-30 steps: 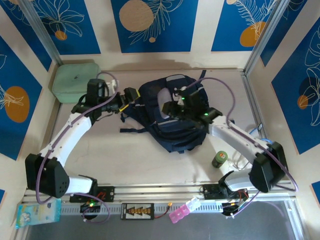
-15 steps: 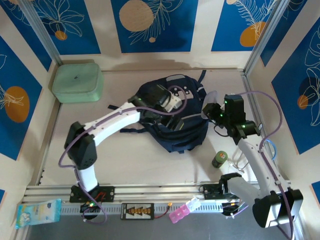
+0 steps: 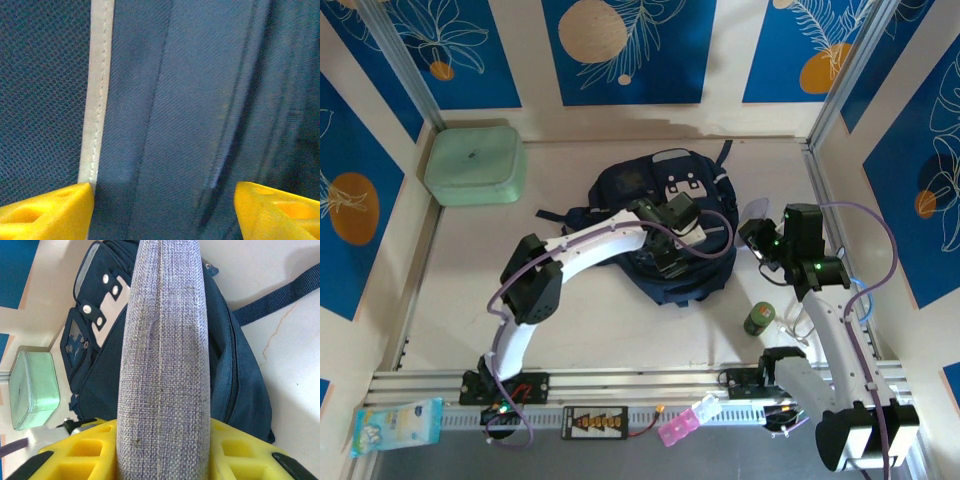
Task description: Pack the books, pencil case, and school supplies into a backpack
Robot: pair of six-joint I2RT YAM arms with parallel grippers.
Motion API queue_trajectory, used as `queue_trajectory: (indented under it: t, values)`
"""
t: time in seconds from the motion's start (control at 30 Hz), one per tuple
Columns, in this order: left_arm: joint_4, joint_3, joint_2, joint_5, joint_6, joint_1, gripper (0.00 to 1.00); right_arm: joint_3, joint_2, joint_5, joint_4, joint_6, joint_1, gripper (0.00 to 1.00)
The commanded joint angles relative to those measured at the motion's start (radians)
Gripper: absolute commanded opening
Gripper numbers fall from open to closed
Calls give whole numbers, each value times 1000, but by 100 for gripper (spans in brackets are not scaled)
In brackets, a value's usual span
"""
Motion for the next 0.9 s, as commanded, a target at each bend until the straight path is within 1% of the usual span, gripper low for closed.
queue_trajectory:
  t: [0.0,0.1,0.2,0.23,0.3,0.4,0.5,0.57,0.77,0.87]
  values:
    - [-31,56,30,-121,18,-4,67,0,-22,-22,0,13,-5,33]
    - [-43,96,37,-146,-18,3,56,-2,-27,-21,-7,17,-4,33]
    - [-53,126,14,-122,-67,17,45,2,-34,5,-31,7,-7,34]
    - [-62,137,6,-115,-90,27,44,7,-38,23,-53,3,-9,34]
    - [-74,144,-10,-101,-134,49,38,11,-45,36,-72,-7,-20,34]
    - [-68,125,-42,-20,-177,87,32,4,-56,23,-71,-10,-36,35]
    - [-39,95,-64,80,-200,120,21,0,-53,-3,-64,-10,-41,35]
    - [-30,90,-67,123,-212,135,13,-5,-51,-25,-60,-10,-41,35]
    - [-16,106,-82,212,-232,162,6,-28,-56,-109,-74,-29,-44,35]
    - [-6,134,-108,242,-253,173,3,-51,-53,-209,-54,-43,-42,35]
